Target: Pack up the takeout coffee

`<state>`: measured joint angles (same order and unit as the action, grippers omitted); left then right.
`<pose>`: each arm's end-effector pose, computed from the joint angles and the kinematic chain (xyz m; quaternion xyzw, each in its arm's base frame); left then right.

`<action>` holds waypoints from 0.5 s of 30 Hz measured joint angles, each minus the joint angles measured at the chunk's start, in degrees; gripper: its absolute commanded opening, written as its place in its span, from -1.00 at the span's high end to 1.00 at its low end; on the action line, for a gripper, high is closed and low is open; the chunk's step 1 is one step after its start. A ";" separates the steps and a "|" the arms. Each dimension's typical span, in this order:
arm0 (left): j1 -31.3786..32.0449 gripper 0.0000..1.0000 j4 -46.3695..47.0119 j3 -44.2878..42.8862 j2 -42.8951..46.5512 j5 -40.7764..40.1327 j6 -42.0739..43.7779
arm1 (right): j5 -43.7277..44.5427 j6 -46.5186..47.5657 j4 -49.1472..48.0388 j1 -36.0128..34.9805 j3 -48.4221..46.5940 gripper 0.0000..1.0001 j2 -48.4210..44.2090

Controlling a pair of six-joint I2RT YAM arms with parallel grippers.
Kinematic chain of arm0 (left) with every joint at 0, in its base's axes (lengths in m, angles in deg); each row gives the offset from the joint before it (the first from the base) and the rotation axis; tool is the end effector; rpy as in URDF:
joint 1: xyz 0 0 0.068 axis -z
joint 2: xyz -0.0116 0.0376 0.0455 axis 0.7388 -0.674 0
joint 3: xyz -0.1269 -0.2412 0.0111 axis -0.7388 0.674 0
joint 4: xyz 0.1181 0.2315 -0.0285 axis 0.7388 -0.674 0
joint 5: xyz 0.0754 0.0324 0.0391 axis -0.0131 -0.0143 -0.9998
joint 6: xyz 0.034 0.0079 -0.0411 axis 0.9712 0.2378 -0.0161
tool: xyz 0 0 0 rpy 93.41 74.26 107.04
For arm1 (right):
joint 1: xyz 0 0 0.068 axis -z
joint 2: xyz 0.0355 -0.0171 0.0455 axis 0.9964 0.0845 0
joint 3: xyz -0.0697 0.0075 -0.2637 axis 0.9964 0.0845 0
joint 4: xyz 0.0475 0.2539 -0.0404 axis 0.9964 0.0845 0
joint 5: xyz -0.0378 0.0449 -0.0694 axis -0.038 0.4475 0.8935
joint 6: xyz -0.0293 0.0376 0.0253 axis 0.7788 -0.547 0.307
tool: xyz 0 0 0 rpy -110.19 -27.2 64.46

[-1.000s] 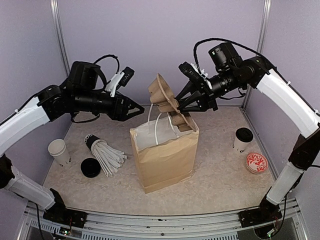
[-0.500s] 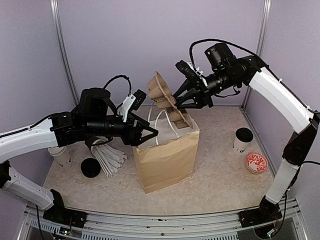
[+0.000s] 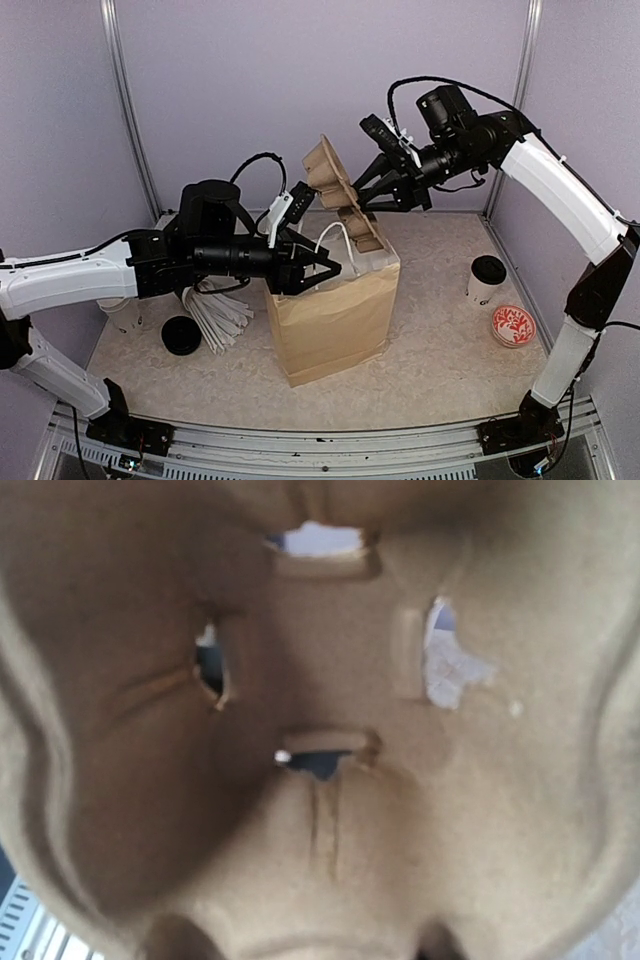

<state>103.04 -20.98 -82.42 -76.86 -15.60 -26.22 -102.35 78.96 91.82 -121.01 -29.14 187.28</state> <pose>0.1761 -0.2750 0.3381 0.3937 0.6929 -0.4257 0.4286 0.2675 0.2296 0.4390 -0.6348 0.5397 0.4212 0.3582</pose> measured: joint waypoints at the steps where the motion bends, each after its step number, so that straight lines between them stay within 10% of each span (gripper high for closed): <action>1: 0.46 -0.05 0.42 0.00 0.02 0.81 0.04 | -0.20 -0.15 -0.04 0.26 0.00 0.58 0.00; 15: 8.52 0.01 0.55 -0.20 0.15 0.37 3.23 | 0.57 1.79 2.32 -0.55 3.72 0.57 0.81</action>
<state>111.57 -20.43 -82.62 -76.71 -15.23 -22.99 -101.78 80.75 94.14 -121.55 -25.42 188.09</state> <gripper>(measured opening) 0.494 0.277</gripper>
